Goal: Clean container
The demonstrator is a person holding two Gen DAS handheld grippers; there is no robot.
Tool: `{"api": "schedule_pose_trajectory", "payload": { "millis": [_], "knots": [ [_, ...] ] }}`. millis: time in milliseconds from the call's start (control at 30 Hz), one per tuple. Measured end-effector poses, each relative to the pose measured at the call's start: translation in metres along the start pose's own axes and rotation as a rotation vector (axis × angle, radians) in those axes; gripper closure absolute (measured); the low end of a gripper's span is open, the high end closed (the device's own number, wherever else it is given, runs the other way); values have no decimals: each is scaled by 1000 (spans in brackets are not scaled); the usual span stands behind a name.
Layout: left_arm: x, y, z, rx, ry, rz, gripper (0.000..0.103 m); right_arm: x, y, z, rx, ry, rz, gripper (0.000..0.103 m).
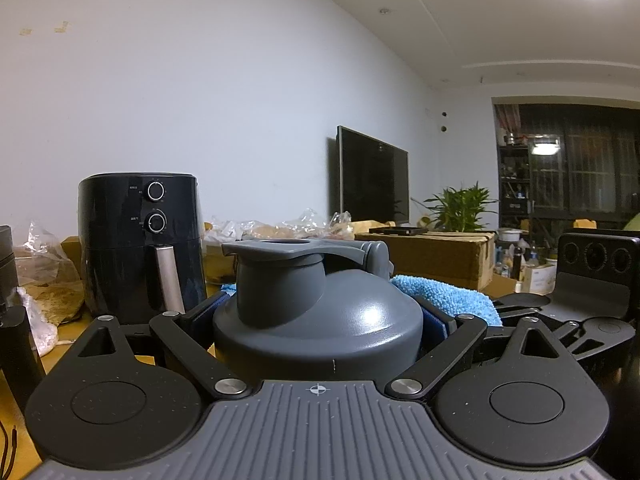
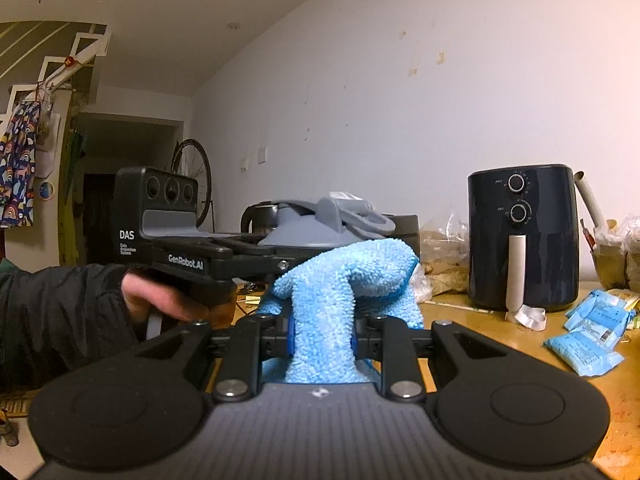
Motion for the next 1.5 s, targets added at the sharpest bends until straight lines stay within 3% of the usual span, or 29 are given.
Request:
{"api": "schedule_pose_trajectory", "payload": {
  "millis": [367,867,1500],
  "knots": [
    [0,1,1,0,1,-1,8,1,-2,0,12,13,-8,83],
    [1,0,2,2,2,2,8,3,-12,-26,156,88,-3,83],
    [1,0,0,1,0,5,8,1,-26,-61,319,88,26,80]
  ]
}}
Point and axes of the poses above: each gripper's, at about its wrist camera, not at the fingertips, and y roughly against the way its jaws point, x to its left, z to its top, the point moved 10 cm from there along -y, roughly the way its jaws point, and after that the axes turned 11 degrees about -z, right-handed, at the moved point
